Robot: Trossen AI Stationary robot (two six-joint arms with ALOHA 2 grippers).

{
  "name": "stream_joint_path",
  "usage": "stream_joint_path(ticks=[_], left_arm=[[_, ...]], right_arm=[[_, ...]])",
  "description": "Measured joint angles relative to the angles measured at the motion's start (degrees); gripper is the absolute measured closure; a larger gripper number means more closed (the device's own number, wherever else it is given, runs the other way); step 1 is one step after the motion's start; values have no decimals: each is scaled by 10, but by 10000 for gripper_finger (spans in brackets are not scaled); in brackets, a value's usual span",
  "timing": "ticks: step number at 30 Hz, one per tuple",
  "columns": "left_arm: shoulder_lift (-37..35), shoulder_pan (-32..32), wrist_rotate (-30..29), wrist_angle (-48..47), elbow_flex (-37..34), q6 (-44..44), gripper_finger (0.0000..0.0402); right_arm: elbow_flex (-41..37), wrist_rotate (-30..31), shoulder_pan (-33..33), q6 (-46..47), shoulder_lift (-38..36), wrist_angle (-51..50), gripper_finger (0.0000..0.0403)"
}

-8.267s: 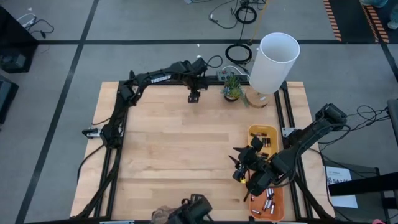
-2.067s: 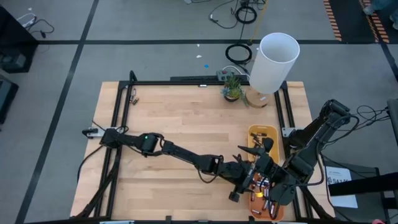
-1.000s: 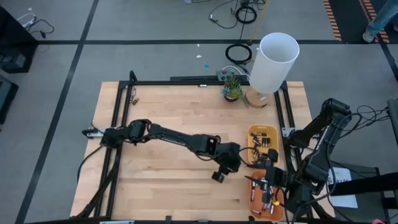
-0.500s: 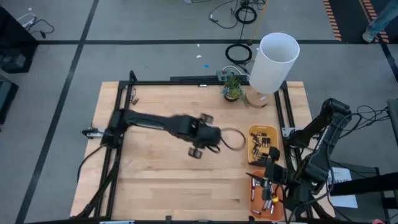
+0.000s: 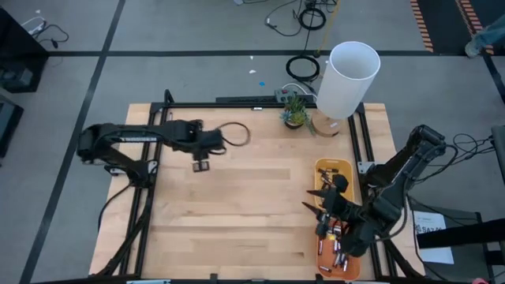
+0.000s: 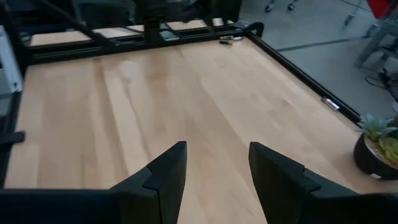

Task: Sort batteries
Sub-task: Put the brown battery into the yellow bin

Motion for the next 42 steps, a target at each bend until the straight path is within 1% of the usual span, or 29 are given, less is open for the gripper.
stream_joint_path(ticks=[3, 5, 7, 8, 10, 12, 13, 16, 20, 24, 27, 30, 34, 38, 42], left_arm=[[-21, 42, 1, -1, -81, -29, 247], [-21, 66, 25, 0, -126, -32, 247], [-10, 86, 31, 4, -161, -31, 247], [0, 99, 22, 9, -173, -32, 247], [23, 125, -22, 17, -186, -51, 247], [46, 158, -69, 20, -184, -84, 247], [58, 178, -77, 21, -180, -90, 247], [82, 242, -73, 26, -169, -74, 247], [95, 326, -68, 56, -168, -37, 247], [98, 409, -44, 63, -149, -22, 247], [98, 451, -28, 81, -133, -16, 247], [98, 477, 2, 119, -133, -11, 247], [100, 496, 20, 156, -132, -3, 247], [100, 495, 33, 155, -131, -7, 247], [100, 495, 38, 154, -140, -37, 247]], right_arm=[[0, -1, -18, 0, 0, 6, 236], [0, -2, -27, -1, 0, 9, 236], [0, -2, -36, -1, 0, 8, 236], [0, -2, -40, -2, 0, 8, 236], [0, -3, -48, -4, 0, 8, 236], [0, -3, -55, -7, 0, 8, 236], [0, -4, -58, -11, 0, 9, 236], [0, -6, -64, -14, 0, 9, 236], [-6, -7, -65, -27, 2, 11, 236], [-22, -7, -66, -33, 3, 8, 236], [-28, -7, -67, -44, 3, 7, 236], [-28, -11, -71, -62, 3, 8, 236], [-28, -35, -82, -75, 3, 10, 236], [-28, -51, -93, -76, 3, 10, 236], [-28, -51, -99, -77, 3, 11, 236]])
